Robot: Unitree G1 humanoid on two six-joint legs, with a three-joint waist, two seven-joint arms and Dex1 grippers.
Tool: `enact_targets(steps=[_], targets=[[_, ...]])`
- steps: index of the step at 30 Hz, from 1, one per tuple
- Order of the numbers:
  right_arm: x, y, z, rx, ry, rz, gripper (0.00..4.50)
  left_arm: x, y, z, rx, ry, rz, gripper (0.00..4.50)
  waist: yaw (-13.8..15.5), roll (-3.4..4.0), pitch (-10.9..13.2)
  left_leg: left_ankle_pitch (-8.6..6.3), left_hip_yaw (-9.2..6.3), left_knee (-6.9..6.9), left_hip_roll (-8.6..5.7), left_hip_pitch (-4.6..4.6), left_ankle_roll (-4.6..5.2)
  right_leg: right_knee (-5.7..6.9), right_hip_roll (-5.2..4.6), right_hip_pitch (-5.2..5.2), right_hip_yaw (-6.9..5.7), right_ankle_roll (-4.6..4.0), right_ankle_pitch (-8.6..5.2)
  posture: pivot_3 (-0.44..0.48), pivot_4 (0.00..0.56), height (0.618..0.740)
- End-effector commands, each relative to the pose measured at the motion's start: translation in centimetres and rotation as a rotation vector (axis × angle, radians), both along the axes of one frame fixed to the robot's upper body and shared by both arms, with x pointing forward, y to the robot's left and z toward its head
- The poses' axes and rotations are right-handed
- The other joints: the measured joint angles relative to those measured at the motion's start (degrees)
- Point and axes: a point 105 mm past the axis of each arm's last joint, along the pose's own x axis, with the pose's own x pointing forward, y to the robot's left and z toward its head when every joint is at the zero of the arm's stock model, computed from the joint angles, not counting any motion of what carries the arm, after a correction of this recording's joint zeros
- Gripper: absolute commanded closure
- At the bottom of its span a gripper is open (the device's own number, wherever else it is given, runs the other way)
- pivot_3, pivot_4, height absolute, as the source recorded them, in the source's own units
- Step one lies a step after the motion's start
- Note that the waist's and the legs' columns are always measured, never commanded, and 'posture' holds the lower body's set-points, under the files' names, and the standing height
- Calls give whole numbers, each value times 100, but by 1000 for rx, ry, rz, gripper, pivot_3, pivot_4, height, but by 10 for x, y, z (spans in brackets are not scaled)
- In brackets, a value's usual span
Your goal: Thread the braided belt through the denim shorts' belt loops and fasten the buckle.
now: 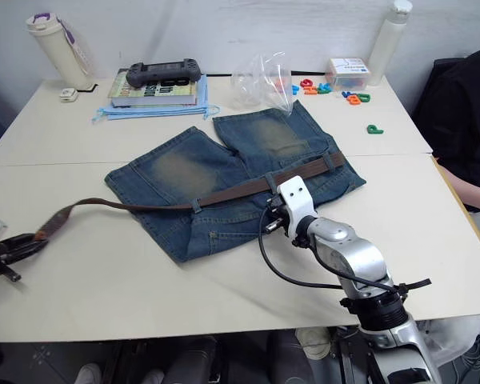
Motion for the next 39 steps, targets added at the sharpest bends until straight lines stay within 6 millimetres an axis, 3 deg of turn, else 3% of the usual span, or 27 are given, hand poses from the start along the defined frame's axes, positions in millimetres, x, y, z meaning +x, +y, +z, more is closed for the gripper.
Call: enact_targets(steps=[1, 4, 9, 16, 17, 19, 22, 26, 29, 32, 36, 39], targets=[[2, -5, -4, -15, 23, -19, 4407, -12, 34, 18, 99, -19, 145, 3942, -7, -1, -1, 0, 1, 0, 0, 0, 0, 0, 0, -1, 0, 0, 0, 0, 150, 667], [2, -7, -3, -17, 23, -22, 4407, -14, 40, 19, 127, -16, 168, 3942, -3, -2, -1, 0, 3, 0, 0, -2, 0, 3, -1, -5, 0, 0, 0, 0, 150, 667], [3, -7, 1, -8, 14, -20, 4407, 6, 8, 17, 88, -50, -7, 3942, 15, -14, -9, -1, 1, 6, 0, -8, 0, 9, -5, -6, -6, 0, 0, 0, 150, 667], [6, -14, 14, 22, -3, -26, 4500, 21, -49, 27, -46, -85, -254, 758, 10, -12, -8, -1, -1, 11, -1, -22, 1, 10, -8, -12, -7, -1, 1, 0, 150, 667], [6, -15, 15, 22, -5, -26, 4183, 22, -55, 30, -55, -85, -273, 317, 10, -12, -8, -1, -1, 12, -1, -22, 1, 10, -8, -13, -8, -1, 1, 0, 150, 667], [6, -19, 20, 33, -9, -28, 3528, 23, -63, 36, -52, -89, -302, 301, 14, -8, -5, -1, -1, 11, -2, -21, 1, 10, -8, -13, -7, -1, 1, 0, 150, 667], [7, -26, 32, 54, -29, -29, 2047, 29, -83, 50, -61, -128, -361, 301, 19, -4, -3, -1, -1, 13, -3, -22, 2, 10, -9, -12, -7, 0, 1, 0, 150, 667], [8, -43, 59, 54, -79, -11, 28, 37, -131, 74, -149, -196, -496, 301, 60, 4, 3, -3, -2, 17, -8, -26, 6, 6, -14, -11, -10, 1, 1, 0, 150, 667], [5, -54, 85, 9, -126, 60, 28, 39, -171, 88, -246, -226, -605, 301, 76, 12, 7, -3, -1, 17, -9, -29, 8, -2, -14, -10, -13, 2, 2, 0, 150, 667], [4, -63, 96, -79, -146, 106, 28, 38, -197, 93, -327, -226, -670, 301, 63, 26, 15, -3, 0, 17, -8, -28, 8, -4, -13, -9, -15, 3, 2, 0, 150, 667], [17, -89, 75, -269, -127, 48, 28, 29, -251, 73, -442, -141, -821, 301, 11, 26, 15, -1, 3, 13, -5, -20, 4, -2, -8, -4, -13, 3, 2, 0, 150, 667], [23, -95, 60, -290, -108, 21, 28, 17, -276, 57, -463, -80, -897, 301, 3, 27, 16, 5, 10, 17, -5, -20, -4, 3, -6, -7, -6, 4, 3, 0, 150, 667]])
